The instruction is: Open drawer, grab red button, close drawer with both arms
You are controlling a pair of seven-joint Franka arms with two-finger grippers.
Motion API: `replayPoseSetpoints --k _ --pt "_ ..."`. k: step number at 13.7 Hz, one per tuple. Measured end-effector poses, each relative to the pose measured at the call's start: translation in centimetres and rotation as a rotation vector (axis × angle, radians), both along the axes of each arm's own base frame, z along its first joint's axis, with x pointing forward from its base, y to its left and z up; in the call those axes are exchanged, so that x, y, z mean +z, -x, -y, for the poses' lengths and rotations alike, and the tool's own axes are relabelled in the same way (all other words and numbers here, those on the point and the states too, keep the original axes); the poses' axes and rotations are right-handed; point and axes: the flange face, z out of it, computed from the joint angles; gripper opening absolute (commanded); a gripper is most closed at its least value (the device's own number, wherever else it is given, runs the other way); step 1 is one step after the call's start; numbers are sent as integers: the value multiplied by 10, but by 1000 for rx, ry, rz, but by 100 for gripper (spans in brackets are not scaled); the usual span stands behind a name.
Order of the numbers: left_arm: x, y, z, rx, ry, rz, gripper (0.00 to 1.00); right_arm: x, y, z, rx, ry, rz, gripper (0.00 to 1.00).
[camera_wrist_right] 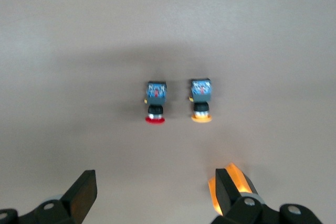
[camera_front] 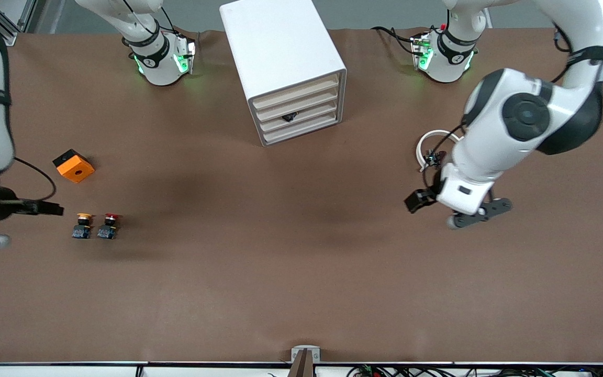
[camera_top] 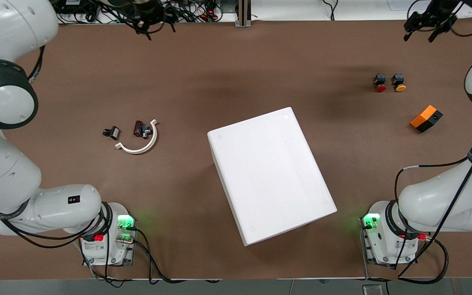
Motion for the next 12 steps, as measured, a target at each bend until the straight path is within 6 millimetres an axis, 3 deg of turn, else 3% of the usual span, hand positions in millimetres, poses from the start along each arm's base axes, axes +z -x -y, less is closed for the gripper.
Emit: replayPoseSetpoints --k 2,4,8,12 --pt "12 -3 -25 -16 -18 -12 100 38 8 1 8 23 15 100" --pt "27 -8 -52 -40 -26 11 100 64 17 -1 22 55 17 100" --pt "52 -7 -108 -123 -65 13 100 87 18 -9 37 71 50 100" --pt "78 3 -129 -159 -108 28 100 103 16 -13 37 78 76 100"
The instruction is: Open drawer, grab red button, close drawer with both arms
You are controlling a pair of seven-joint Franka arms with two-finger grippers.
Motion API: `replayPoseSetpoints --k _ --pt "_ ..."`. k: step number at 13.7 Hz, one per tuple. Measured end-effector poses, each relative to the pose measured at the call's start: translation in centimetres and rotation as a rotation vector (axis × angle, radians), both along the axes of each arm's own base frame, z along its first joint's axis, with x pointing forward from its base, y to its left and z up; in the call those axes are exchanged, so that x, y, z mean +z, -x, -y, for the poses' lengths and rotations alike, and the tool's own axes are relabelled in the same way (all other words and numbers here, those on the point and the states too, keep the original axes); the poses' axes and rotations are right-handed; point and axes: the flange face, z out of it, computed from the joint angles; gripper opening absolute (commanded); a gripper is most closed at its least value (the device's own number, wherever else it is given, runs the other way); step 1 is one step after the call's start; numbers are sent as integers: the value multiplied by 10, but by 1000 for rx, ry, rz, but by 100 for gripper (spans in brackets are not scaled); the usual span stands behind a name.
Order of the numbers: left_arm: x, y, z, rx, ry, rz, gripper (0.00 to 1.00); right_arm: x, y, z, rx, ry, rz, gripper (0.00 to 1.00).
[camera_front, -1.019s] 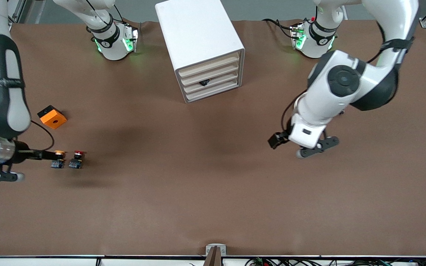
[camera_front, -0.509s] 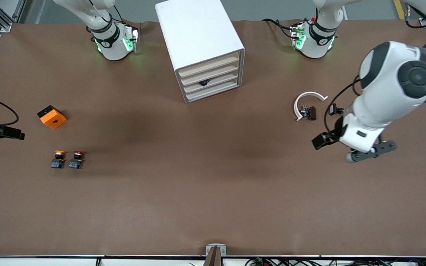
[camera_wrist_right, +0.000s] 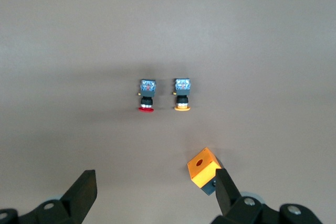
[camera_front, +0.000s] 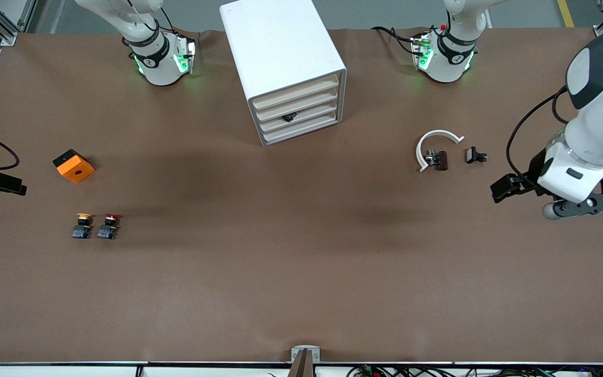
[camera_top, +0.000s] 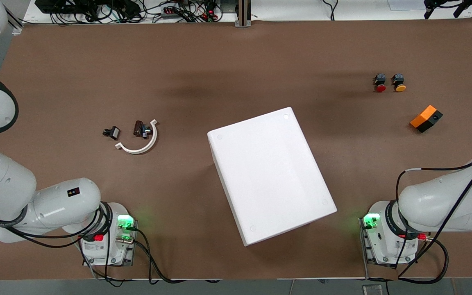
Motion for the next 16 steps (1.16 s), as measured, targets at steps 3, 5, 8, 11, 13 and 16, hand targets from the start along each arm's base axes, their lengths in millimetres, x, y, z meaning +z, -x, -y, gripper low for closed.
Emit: replayPoseSetpoints --k 3,5,8,11,13,16 --pt "22 17 -5 9 -58 -20 100 13 8 -6 -88 -8 -48 100" --pt "37 32 -2 -16 -76 -36 100 25 14 -19 -145 -9 -83 100" --pt "53 57 -9 -52 -40 -49 100 61 26 -47 -167 -3 -62 100" --pt "62 85 -50 -66 42 -56 100 95 46 -51 -169 -26 -30 100" --pt "68 98 -58 -71 52 -46 100 109 54 -56 -161 -31 -12 100" --pt "76 112 -32 -121 48 -44 100 111 57 -59 -157 -31 -15 100"
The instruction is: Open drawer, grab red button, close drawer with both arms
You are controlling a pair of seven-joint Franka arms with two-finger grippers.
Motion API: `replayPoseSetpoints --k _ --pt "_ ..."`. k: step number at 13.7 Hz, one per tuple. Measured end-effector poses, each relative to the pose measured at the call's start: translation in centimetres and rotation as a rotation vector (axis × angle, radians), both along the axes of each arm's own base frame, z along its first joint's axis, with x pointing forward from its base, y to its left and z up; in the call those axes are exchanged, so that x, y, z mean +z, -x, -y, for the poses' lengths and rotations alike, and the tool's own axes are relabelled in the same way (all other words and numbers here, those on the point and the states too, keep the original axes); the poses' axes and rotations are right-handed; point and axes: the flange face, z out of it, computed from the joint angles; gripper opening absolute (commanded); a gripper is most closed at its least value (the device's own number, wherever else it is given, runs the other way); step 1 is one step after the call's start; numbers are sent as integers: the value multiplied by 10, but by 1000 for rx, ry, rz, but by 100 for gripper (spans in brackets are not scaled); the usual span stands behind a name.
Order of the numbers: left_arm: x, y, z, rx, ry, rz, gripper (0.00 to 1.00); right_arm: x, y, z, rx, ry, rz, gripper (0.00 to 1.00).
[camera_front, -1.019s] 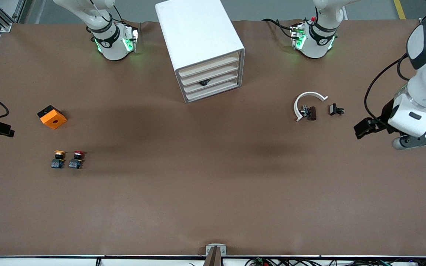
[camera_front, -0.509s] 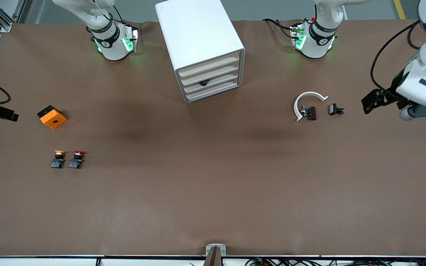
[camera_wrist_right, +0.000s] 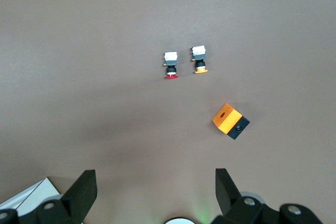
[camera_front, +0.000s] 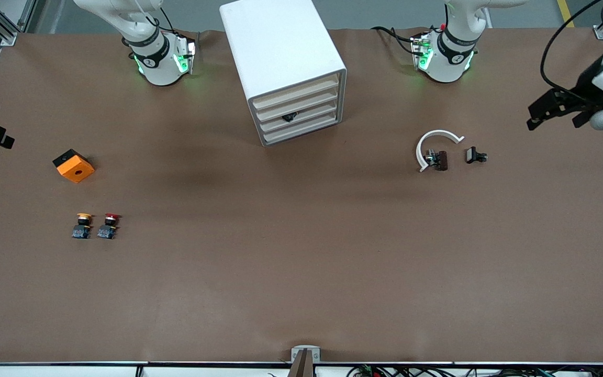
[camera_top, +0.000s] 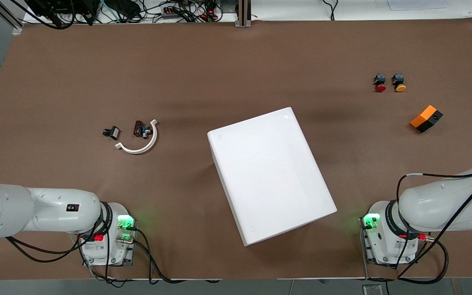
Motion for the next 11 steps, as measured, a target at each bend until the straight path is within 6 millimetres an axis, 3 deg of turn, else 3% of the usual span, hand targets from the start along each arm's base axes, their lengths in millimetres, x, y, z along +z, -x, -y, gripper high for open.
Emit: replayPoseSetpoints --k 2,11 --pt "2 5 10 -16 -3 -6 100 0 0 1 -1 -1 0 100" --pt "11 18 5 -10 -16 -37 100 13 7 11 117 -9 36 100"
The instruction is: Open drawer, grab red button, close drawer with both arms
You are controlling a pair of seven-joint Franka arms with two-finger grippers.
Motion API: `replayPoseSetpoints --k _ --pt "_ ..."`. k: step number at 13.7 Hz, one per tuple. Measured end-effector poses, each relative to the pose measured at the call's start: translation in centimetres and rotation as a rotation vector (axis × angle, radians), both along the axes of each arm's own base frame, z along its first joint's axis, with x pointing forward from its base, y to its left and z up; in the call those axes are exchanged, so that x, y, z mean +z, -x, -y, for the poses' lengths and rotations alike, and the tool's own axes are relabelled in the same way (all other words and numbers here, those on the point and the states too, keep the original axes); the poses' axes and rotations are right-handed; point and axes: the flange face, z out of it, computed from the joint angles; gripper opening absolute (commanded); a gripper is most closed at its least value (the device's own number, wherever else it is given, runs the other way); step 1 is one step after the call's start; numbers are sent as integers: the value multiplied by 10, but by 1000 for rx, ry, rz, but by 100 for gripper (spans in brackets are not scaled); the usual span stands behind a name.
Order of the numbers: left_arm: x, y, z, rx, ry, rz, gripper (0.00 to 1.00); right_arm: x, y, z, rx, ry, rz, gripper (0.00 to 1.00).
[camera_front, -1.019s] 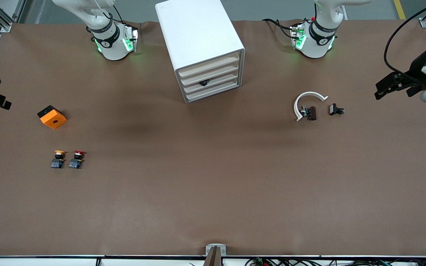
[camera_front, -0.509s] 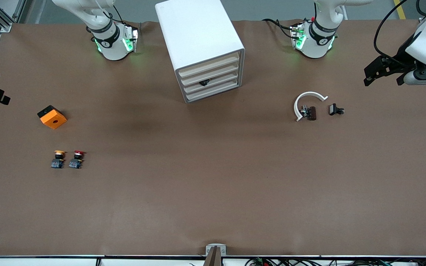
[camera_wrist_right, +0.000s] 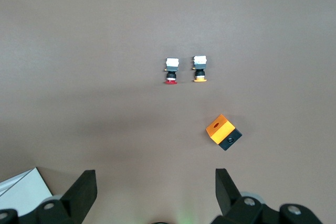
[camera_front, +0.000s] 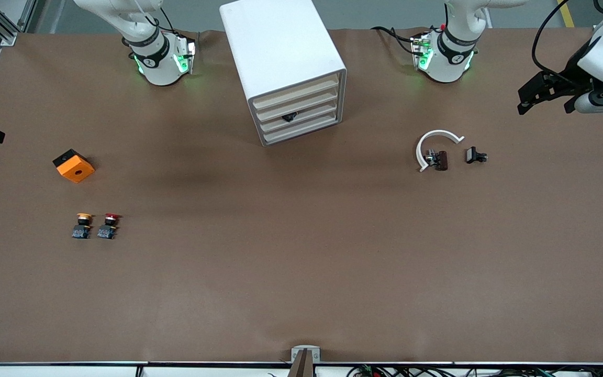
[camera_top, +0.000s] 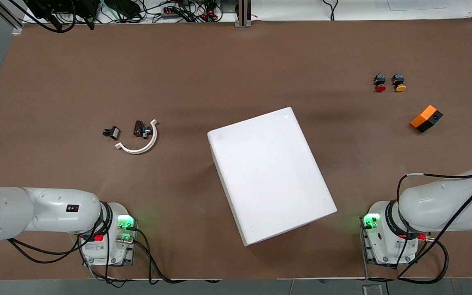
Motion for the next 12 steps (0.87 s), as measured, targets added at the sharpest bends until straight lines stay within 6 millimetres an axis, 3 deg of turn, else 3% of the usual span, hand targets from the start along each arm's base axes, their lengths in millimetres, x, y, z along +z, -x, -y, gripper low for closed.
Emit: replayPoseSetpoints --k 5,12 --pt "10 0 -2 1 -13 18 100 9 9 -5 12 -16 24 100" --pt "27 -11 -5 7 -16 10 100 7 41 -6 15 -24 76 100"
